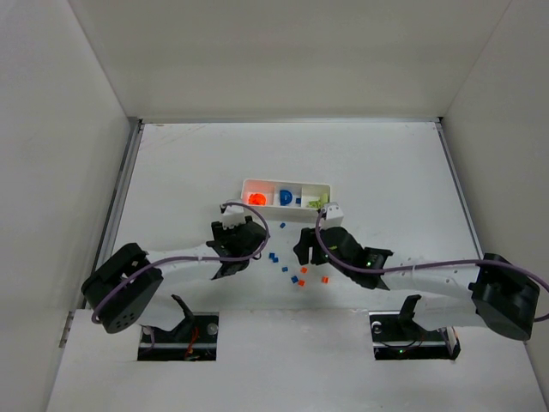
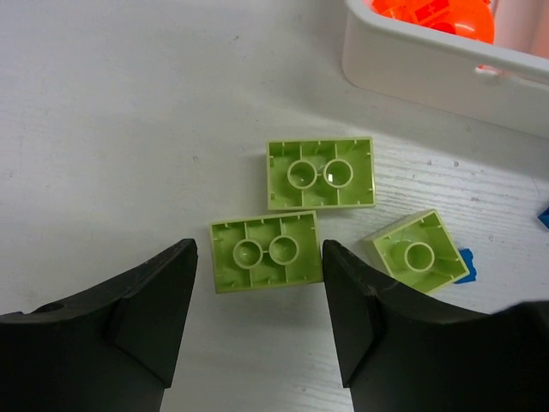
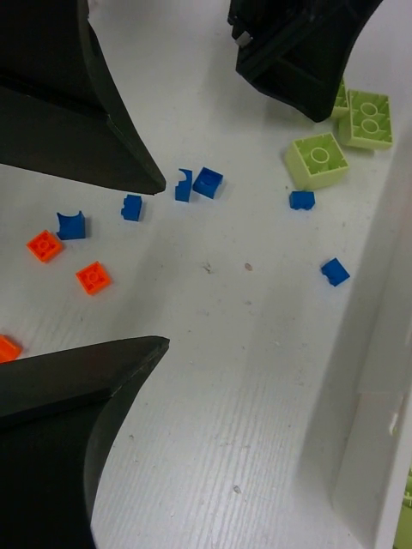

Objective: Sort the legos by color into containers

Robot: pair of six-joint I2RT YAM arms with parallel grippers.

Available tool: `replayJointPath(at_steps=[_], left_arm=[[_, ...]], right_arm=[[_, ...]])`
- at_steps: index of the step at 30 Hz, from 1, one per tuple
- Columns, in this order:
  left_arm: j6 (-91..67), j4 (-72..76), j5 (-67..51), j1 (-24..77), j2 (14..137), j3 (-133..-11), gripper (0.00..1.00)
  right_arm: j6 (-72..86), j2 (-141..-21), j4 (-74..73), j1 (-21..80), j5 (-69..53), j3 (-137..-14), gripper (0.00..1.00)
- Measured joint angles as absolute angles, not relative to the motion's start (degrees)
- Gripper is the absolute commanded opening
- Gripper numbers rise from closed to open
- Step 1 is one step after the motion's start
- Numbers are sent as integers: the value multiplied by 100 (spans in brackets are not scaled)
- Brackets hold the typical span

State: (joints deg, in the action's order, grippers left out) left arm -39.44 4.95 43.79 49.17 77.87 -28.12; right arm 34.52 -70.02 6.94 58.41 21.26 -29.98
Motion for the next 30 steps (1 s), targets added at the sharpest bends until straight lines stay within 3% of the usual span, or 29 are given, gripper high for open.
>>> replayJointPath(at_steps=[5,10,13,19,25,30], left_arm=[[-3857,639,4346,4777,7911,-2812,50],[-3771,797,4285,4713,8020,-2812,28],[-3752,814,4241,4713,8003,-2812,23],[-3732,687,4165,4781,7369,-2812,21],[-3699,364,4106,5131,6834,-3208,24],[-3494,596,3627,5245,7511,-4331,28]], right_arm=[[3470,-7026,698,6029,2126,-3002,74],[3446,-7334,705,6276,2115,-3098,70],[3433,-7524,714,6357,2123,-3159,70],[3446,-7450,698,6383,2248,-3157,70],[3658,-6622,742,6104,2447,-2766,70],[4158,-6215,650,5398,2663,-2364,57]])
